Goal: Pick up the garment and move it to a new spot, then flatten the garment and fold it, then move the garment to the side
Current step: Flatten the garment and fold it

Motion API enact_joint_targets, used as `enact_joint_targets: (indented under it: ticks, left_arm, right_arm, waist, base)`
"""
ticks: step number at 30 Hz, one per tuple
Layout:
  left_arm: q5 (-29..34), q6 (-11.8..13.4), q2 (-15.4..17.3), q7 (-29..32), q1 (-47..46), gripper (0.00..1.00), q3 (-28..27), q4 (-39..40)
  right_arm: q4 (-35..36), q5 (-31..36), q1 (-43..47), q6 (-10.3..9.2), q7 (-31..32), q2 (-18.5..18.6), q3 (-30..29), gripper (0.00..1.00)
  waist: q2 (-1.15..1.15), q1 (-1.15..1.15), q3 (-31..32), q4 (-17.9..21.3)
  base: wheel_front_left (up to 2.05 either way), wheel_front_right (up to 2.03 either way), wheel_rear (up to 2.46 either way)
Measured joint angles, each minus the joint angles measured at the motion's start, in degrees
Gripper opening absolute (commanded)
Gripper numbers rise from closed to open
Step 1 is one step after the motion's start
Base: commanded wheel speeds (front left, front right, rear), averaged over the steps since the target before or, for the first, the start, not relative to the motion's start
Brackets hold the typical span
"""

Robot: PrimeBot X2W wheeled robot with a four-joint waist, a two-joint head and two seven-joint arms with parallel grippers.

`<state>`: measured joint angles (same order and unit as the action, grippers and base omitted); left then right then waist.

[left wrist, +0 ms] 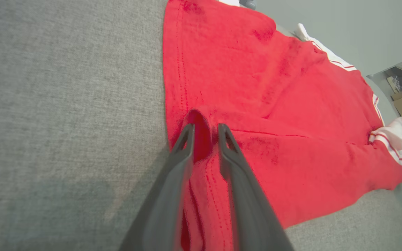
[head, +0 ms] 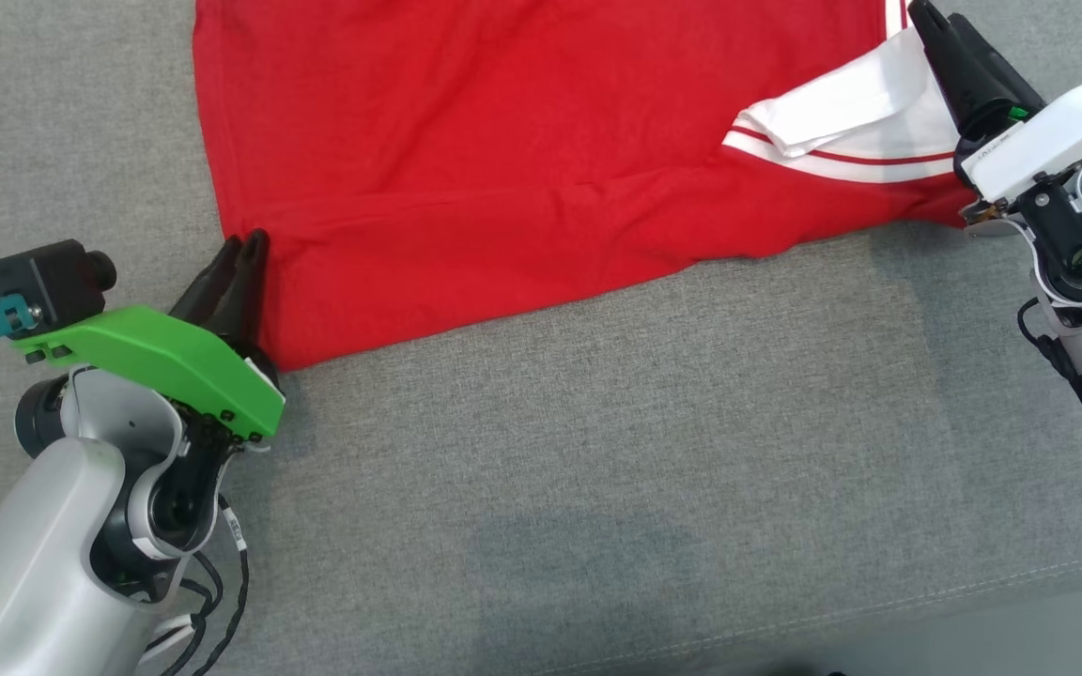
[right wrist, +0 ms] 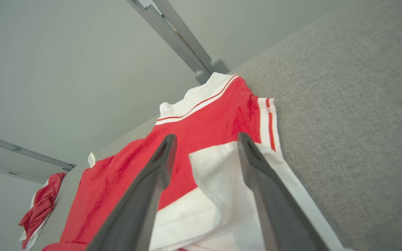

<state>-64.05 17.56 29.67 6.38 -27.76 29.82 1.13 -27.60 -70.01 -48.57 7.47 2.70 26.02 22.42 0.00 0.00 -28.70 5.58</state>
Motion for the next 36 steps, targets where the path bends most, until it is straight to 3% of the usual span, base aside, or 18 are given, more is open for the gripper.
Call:
enact_joint_targets:
  ticks: [3,8,13,25,36]
  left_arm:
    - [1.5,0.1,1.1,-1.5,0.8,1.0,0.2,0.5]
    - [4.1,1.9,3.7,-4.1,6.4,1.0,0.8,5.8]
    - [4.2,2.9,3.6,-4.1,10.2,1.0,2.4,11.7]
    - [3.5,2.8,2.6,-1.9,8.2,1.0,3.2,7.1]
    - [3.9,0.6,1.4,-0.9,5.0,1.0,5.2,2.6]
  right_arm:
    - [4.0,1.0,0.6,0.01,0.3,1.7,0.0,1.0]
    - [11.0,7.1,7.8,0.01,1.8,9.5,-0.3,1.0]
    - [15.0,12.0,17.4,0.01,4.6,13.1,-4.0,1.0]
    - [16.9,20.9,22.6,0.01,12.1,4.1,-10.9,1.0]
    - [16.5,25.1,19.1,0.01,16.7,0.9,-13.4,1.0]
  waist:
    - [0.0,0.0,1.1,-0.1]
    - [0.0,0.0,3.1,0.0]
    - [0.0,0.0,3.3,0.2]
    - [0.0,0.0,-0.9,1.2]
    - [0.0,0.0,-1.7,-0.4]
  base:
    - [0.0,0.0,0.0]
    - [0.0,0.0,0.0]
    - [0.0,0.0,0.0]
    - [0.0,0.0,0.0]
    - [0.0,0.0,0.0]
